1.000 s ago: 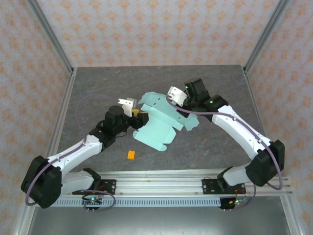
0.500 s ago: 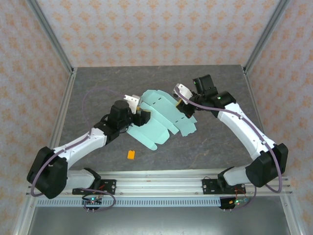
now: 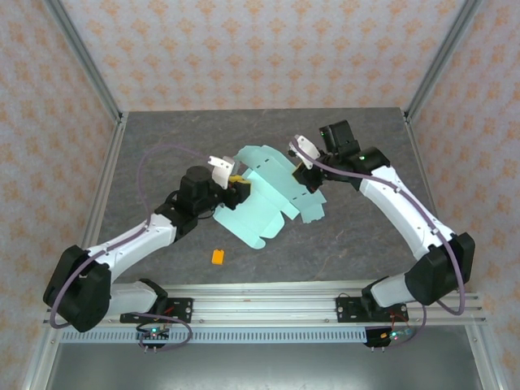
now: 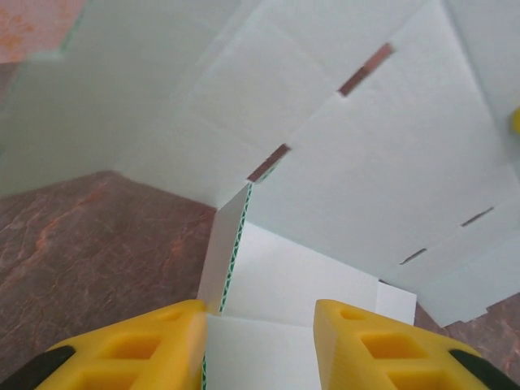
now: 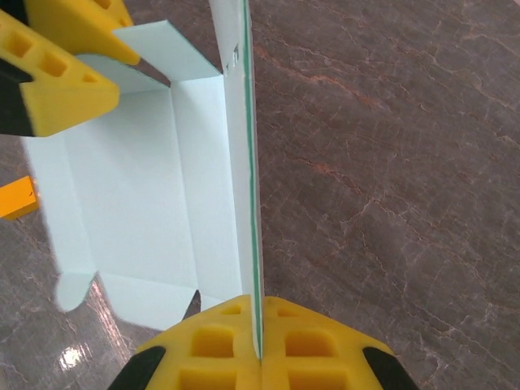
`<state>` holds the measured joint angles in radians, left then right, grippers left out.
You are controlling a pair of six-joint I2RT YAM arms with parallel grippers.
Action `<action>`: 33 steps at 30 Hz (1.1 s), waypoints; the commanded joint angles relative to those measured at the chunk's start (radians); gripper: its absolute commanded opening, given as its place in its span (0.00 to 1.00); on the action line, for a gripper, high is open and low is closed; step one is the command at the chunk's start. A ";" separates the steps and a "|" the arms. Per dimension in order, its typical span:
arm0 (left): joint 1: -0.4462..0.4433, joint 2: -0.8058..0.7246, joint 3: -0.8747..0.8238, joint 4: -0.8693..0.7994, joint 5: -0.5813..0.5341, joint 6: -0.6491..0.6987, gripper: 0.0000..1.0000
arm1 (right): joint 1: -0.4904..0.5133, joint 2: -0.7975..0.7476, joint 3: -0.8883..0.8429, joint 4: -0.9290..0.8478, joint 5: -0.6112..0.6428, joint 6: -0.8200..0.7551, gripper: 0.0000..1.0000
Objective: Fold the paper box
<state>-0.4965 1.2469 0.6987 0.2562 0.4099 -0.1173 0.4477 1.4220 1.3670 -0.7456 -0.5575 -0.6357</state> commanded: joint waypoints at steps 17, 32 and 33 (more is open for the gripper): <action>-0.006 -0.009 0.134 -0.265 -0.272 0.162 0.50 | -0.001 0.021 0.086 -0.084 -0.092 0.008 0.00; -0.007 0.063 0.180 -0.234 -0.027 0.164 0.35 | 0.000 0.041 0.101 -0.057 -0.086 0.071 0.00; -0.008 0.057 0.167 -0.216 -0.010 0.157 0.33 | 0.000 0.044 0.105 -0.056 -0.079 0.081 0.00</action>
<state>-0.4976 1.3231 0.8734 -0.0101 0.3035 0.0502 0.4461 1.4582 1.4292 -0.8227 -0.6434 -0.5945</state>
